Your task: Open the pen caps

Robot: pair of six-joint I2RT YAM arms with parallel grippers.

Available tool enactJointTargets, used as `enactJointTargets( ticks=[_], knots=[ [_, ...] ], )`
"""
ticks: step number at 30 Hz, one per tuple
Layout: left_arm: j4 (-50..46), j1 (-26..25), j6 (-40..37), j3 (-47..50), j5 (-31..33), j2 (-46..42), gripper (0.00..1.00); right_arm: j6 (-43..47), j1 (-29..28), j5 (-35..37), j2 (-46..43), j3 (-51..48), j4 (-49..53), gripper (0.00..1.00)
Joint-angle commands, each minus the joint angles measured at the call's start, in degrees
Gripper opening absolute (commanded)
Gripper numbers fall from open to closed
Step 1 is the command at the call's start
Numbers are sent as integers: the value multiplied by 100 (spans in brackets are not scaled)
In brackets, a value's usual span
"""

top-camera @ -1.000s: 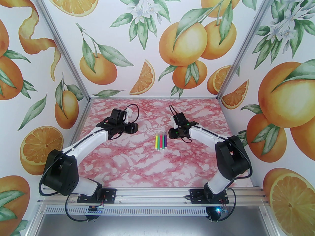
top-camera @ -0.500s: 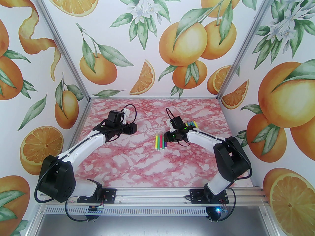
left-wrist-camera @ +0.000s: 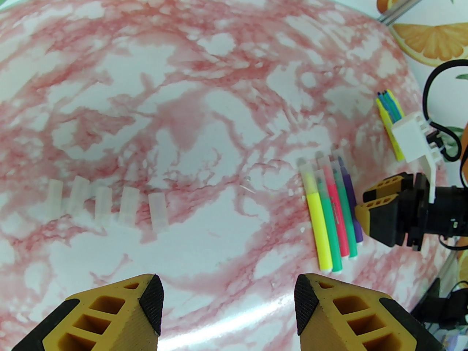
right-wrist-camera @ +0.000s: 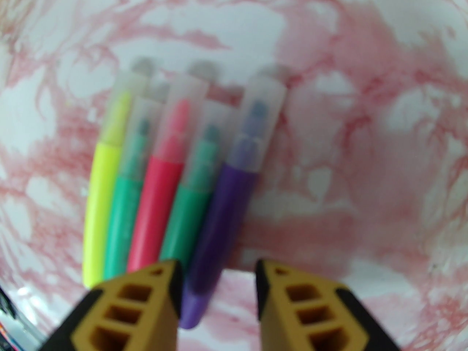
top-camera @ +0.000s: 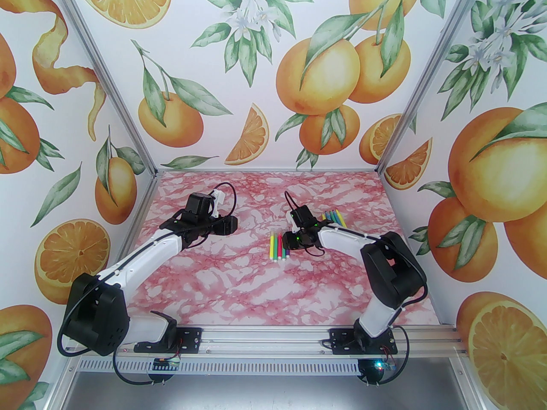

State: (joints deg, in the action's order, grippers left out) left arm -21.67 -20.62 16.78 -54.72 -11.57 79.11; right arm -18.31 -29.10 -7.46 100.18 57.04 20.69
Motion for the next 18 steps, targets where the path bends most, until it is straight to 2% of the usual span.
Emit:
enactJointTargets(
  ticks=[1, 18],
  knots=[
    [22, 38, 54, 31, 35, -150, 64, -95, -51, 224, 106, 14, -177, 39],
    [-47, 41, 1, 24, 105, -170, 64, -134, -91, 743, 335, 163, 30, 38]
  ],
)
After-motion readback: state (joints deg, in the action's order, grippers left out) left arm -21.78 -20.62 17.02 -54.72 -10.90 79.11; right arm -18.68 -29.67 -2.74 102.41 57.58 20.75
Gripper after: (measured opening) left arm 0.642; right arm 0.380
